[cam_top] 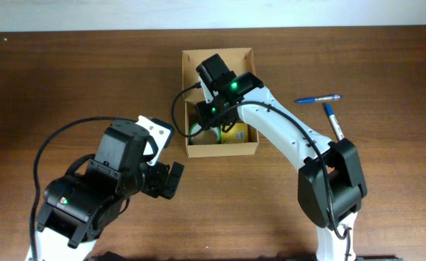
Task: Pack container
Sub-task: 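Carry the STAPLES box over the box and lower it inside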
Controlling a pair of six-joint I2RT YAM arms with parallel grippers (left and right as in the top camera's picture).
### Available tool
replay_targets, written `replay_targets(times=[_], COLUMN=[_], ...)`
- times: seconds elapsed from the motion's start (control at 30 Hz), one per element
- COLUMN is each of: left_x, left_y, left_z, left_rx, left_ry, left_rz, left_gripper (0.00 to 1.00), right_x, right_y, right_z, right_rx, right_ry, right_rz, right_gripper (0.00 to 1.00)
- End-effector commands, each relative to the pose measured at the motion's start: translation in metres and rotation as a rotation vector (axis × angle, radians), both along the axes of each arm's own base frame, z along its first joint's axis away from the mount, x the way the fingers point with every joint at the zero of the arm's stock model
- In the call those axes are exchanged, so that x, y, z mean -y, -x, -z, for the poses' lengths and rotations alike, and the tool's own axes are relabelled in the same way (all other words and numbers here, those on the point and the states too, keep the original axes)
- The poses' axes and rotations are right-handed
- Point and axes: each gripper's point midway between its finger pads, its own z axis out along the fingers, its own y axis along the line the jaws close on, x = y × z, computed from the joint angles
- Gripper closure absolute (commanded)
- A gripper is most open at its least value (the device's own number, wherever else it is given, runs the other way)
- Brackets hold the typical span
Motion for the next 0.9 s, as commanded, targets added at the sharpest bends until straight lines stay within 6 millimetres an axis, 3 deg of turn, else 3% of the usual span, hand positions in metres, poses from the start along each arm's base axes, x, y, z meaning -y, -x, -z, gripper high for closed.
replay_targets(times=[0.0,0.3,0.57,0.87], left_x=[0.002,0.002,0.002,0.002], left_y=[0.001,0.001,0.001,0.001], left_z=[-0.01,-0.01,-0.01,-0.01], left_rx=[0.028,0.029,0.028,0.028], left_ry=[0.017,0.017,0.017,0.017], left_rz=[0.02,0.02,0.02,0.02], left_gripper=[0.01,0.0,0.0,0.0], right_x=[0.001,0.007,-0.014,-0.016], right_y=[-0.002,0.02,0.031,0.032], right_z=[0.006,0.026,0.038,0.041], right_rx=[-0.014,-0.094,-0.071,-0.053], right_ry=[0.003,0.042,0.028,0.041], right_rz=[0.063,0.086,0.037,0.031], right_gripper=[0.5,0.5,0.5,0.49])
